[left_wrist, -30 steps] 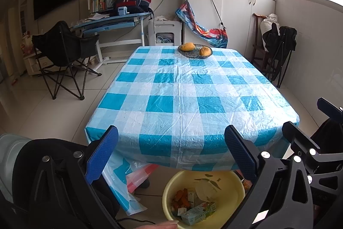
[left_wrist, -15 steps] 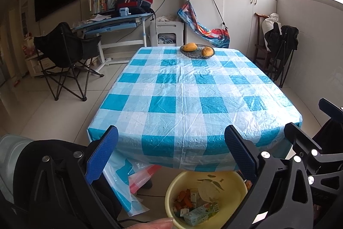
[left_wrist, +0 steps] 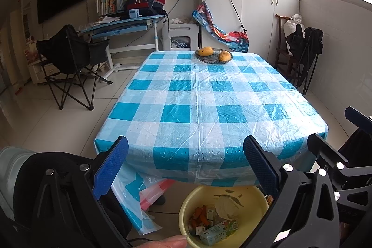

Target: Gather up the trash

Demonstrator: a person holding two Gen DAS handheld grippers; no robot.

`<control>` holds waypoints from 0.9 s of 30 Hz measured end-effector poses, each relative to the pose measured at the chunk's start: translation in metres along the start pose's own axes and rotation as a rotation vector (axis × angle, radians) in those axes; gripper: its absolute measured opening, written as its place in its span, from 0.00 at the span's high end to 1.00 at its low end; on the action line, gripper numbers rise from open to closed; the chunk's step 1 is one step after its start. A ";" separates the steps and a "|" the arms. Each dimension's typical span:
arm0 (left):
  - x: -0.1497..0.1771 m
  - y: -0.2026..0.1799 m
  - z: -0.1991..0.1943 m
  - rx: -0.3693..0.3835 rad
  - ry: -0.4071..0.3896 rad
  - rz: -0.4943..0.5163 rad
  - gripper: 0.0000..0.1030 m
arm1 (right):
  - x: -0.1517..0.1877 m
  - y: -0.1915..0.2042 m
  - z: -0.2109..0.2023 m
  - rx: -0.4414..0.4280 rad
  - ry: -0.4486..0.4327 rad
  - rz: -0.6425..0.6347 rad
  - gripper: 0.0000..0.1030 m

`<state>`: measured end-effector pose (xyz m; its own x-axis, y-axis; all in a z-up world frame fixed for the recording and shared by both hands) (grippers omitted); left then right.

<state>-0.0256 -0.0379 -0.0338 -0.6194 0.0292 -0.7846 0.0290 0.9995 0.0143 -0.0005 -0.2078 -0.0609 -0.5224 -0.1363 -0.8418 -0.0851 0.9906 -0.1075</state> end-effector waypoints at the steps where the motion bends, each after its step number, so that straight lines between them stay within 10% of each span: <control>1: 0.000 0.001 0.000 0.001 -0.001 0.000 0.07 | -0.001 -0.001 0.000 0.000 0.000 0.000 0.07; 27: 0.000 -0.001 0.000 -0.002 -0.002 0.001 0.07 | -0.001 -0.001 0.000 0.000 0.001 0.001 0.07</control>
<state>-0.0251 -0.0389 -0.0336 -0.6178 0.0306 -0.7858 0.0280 0.9995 0.0169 0.0000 -0.2082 -0.0596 -0.5231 -0.1354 -0.8414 -0.0849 0.9907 -0.1066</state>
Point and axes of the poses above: each gripper's, at about its wrist camera, not at the fingertips, and z roughly the way its jaws point, y to its left, x to its underside, the point moved 7 cm from there along z, roughly the way its jaws point, and after that the axes turned 4 degrees about y, right-handed, at the moved point
